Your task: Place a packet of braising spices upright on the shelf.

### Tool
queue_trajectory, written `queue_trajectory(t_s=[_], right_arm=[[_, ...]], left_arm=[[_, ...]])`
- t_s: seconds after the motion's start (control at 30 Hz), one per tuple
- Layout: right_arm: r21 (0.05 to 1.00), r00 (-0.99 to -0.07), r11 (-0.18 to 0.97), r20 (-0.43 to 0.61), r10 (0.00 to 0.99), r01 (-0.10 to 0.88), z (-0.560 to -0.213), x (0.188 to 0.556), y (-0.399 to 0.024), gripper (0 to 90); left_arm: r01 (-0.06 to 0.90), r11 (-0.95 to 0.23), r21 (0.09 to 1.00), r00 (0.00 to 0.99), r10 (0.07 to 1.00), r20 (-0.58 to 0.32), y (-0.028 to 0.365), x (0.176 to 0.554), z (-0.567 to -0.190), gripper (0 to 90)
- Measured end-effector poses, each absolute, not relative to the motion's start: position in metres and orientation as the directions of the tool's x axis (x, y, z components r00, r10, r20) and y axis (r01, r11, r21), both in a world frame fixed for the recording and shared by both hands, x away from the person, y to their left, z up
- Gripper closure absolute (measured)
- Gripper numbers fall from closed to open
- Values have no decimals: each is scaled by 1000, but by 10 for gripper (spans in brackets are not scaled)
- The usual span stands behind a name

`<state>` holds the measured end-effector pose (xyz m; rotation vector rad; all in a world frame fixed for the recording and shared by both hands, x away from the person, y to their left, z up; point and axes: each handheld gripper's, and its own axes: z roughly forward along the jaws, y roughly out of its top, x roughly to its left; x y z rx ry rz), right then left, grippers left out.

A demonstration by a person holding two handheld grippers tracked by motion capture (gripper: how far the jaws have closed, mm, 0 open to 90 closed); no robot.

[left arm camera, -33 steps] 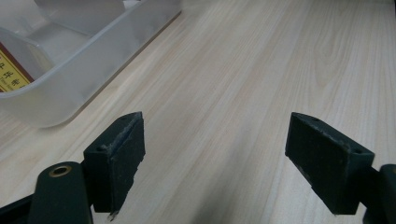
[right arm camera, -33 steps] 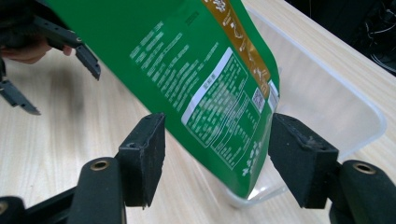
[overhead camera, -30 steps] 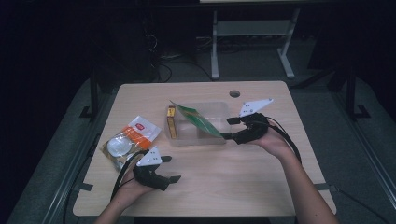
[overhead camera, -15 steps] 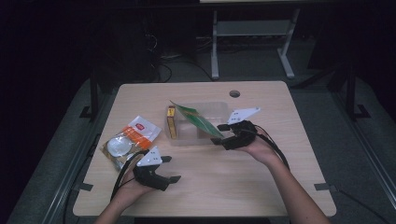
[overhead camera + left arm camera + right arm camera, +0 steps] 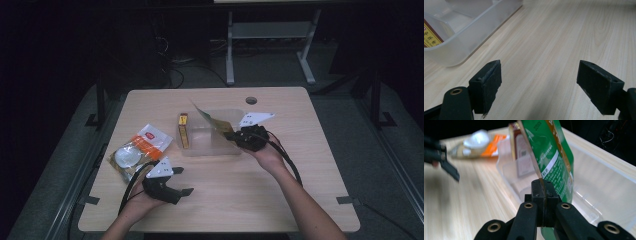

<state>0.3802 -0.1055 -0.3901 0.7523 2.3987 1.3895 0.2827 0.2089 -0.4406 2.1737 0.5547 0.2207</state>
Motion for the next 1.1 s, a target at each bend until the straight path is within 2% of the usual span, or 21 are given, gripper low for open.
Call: queue_trajectory(t_s=[0.27,0.53,0.6,0.93,1.1], right_arm=[[882,-785,235,208,583,408,-387,389,-129,899],[872,-729,215,206,653,439,-392,390,-144,882],[866,-712,230,185,677,444,-392,390,-147,808],[836,-712,326,105,695,442,-398,386,-141,554],[840,-710,325,98,697,435,-397,384,-137,475]], left_arm=[[316,-525,790,884,466,-44,210,283,-440,194],[317,-520,793,882,468,-46,210,283,-440,194],[319,-520,792,883,468,-48,210,283,-440,194],[314,-531,787,886,462,-41,211,283,-440,194],[313,-533,786,887,460,-42,210,283,-441,194]])
